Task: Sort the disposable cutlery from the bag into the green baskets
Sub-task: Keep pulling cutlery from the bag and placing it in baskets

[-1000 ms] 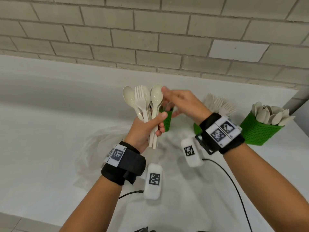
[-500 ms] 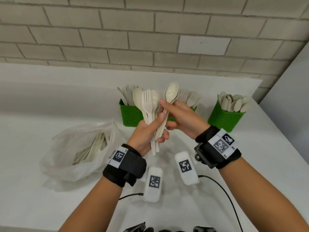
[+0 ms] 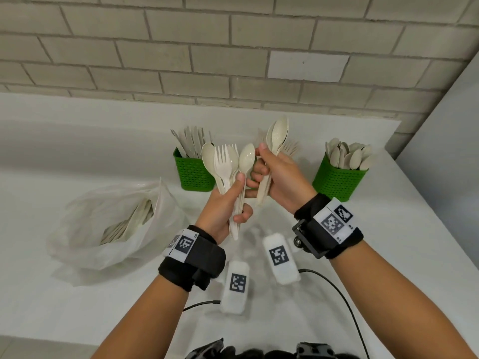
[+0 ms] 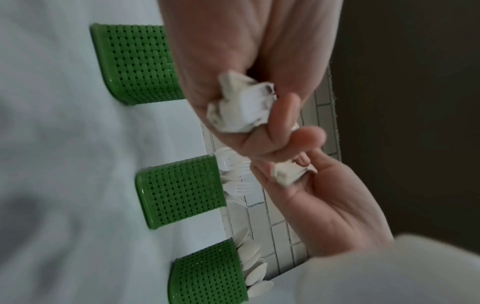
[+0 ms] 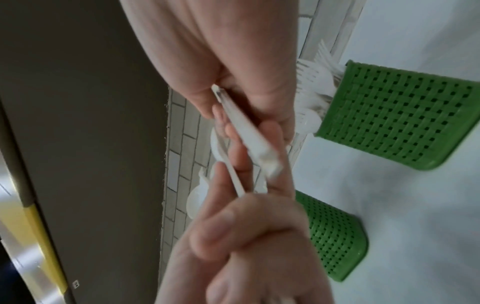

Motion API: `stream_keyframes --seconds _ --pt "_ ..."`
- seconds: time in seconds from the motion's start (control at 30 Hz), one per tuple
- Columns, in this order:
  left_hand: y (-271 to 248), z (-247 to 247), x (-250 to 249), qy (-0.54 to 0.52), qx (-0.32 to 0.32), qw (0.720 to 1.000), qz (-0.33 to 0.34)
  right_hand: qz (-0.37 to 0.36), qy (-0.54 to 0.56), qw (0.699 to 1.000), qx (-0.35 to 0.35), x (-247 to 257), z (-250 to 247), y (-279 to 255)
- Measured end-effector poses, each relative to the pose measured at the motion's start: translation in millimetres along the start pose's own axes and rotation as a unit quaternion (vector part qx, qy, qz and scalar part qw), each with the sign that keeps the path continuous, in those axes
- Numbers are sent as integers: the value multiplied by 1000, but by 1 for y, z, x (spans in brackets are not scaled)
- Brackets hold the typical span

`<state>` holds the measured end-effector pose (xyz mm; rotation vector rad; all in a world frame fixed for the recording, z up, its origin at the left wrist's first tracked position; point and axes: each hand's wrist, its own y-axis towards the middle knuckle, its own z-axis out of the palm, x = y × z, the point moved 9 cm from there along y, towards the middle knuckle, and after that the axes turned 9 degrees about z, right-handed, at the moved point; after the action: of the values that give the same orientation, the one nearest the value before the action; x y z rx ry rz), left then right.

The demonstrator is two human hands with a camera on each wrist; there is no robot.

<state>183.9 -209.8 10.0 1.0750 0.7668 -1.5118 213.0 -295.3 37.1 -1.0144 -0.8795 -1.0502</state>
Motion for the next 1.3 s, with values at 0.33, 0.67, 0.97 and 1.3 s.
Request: stream_keyframes --seconds 0.33,0.67,0.97,1.3 --pt "-3 -2 -4 -15 61 998 -7 -49 -147 988 0 14 16 -13" --pt "-4 -14 -1 92 79 993 -16 -88 -8 992 -89 21 5 -1" --pt "3 -33 5 -105 38 992 -65 -184 0 962 -204 43 0 -18" --pt "11 -37 -3 -103 72 991 -49 -48 -185 975 -112 -7 34 4"
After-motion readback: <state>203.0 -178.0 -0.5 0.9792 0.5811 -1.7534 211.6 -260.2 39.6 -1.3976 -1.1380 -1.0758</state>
